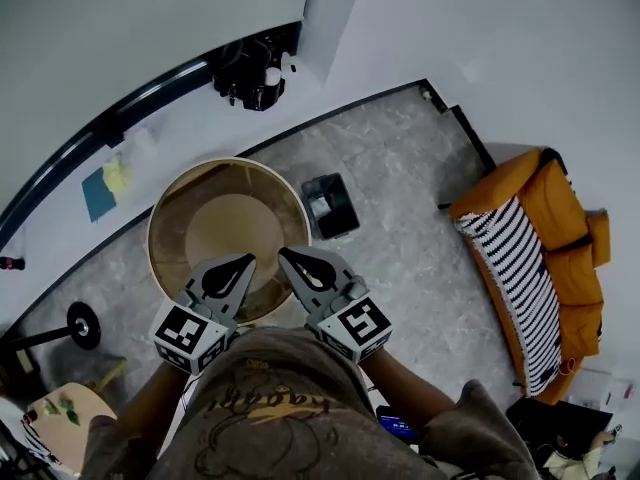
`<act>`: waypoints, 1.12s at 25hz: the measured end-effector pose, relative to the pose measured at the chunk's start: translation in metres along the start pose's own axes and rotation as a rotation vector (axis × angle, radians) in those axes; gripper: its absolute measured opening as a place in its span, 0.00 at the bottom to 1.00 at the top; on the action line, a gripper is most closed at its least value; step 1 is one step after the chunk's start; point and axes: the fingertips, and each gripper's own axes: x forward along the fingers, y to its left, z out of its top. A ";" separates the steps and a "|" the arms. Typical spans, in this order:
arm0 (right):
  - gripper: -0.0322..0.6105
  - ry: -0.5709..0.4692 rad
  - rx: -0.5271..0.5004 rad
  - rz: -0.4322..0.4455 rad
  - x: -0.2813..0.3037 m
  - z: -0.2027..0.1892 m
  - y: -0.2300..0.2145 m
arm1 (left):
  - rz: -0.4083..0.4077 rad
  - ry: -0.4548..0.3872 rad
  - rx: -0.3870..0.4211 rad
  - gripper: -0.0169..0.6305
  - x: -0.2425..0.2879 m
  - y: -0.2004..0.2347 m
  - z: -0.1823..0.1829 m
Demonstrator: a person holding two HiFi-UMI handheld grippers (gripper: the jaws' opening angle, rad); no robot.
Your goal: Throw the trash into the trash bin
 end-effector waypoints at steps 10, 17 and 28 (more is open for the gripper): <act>0.08 -0.125 -0.024 0.043 -0.010 0.046 0.040 | 0.035 -0.107 0.062 0.05 -0.047 -0.007 0.033; 0.08 -0.154 -0.068 0.060 -0.006 0.058 0.050 | 0.060 -0.152 0.093 0.05 -0.056 -0.002 0.044; 0.08 -0.154 -0.073 0.088 0.001 0.055 0.066 | 0.071 -0.175 0.092 0.05 -0.067 0.004 0.036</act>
